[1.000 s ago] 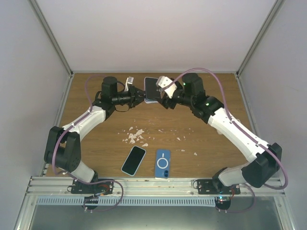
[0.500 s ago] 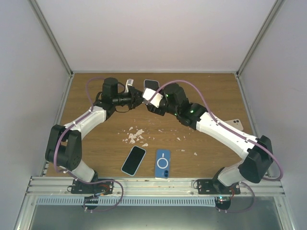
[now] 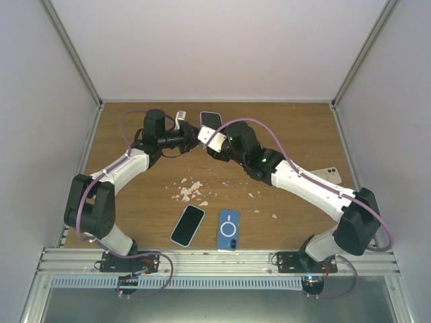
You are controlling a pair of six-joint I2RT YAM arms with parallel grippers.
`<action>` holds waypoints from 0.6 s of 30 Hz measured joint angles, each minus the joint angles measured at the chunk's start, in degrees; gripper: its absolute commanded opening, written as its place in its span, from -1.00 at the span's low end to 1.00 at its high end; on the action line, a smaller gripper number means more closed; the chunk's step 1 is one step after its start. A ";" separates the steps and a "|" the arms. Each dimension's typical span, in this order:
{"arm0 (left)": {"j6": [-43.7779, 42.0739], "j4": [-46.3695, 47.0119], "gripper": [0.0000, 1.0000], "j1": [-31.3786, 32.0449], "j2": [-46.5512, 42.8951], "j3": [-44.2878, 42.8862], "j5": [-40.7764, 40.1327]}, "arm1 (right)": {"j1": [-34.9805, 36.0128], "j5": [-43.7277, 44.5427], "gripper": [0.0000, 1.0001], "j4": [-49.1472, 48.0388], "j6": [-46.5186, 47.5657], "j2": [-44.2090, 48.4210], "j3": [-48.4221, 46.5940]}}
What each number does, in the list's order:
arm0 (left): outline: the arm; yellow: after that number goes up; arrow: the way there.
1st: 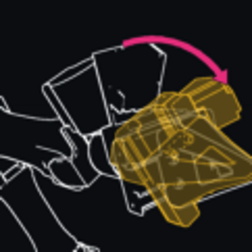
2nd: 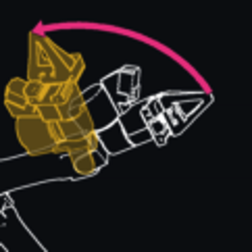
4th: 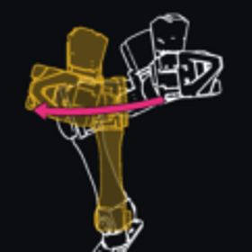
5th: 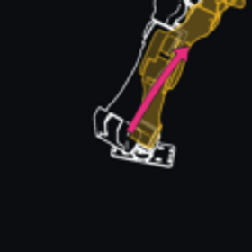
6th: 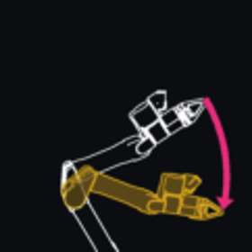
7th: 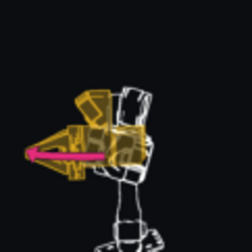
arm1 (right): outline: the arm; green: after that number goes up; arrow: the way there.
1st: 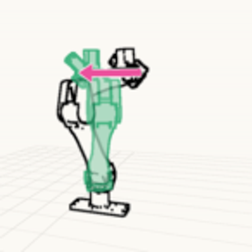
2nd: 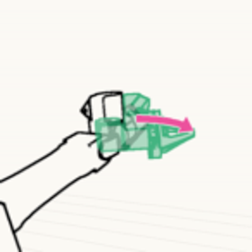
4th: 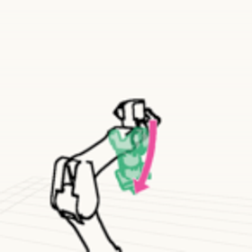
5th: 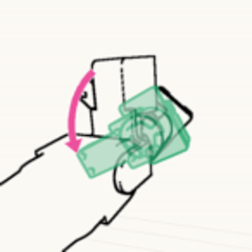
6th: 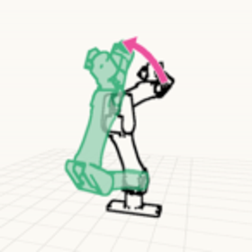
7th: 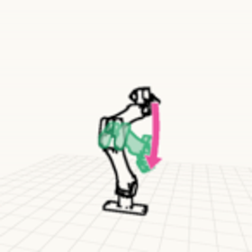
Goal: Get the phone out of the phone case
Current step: Remove the phone case from the phone.
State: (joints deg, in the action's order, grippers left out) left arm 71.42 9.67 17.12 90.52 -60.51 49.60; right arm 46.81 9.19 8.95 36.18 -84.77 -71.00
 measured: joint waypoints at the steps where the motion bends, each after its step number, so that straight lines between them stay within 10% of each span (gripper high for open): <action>1: 0.00 0.02 -1.00 -0.04 0.04 0.00 -0.13 | 0.09 0.31 0.06 -0.33 0.35 -0.17 0.02; 18: -1.40 -0.35 -1.00 0.55 1.60 -0.20 -1.90 | 2.67 9.14 -0.40 -11.41 9.57 -2.60 6.01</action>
State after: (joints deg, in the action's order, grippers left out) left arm 70.02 9.32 17.67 92.12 -60.71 47.70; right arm 49.47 18.33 -2.46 45.76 -87.37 -64.99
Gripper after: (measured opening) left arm 0.078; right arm 0.351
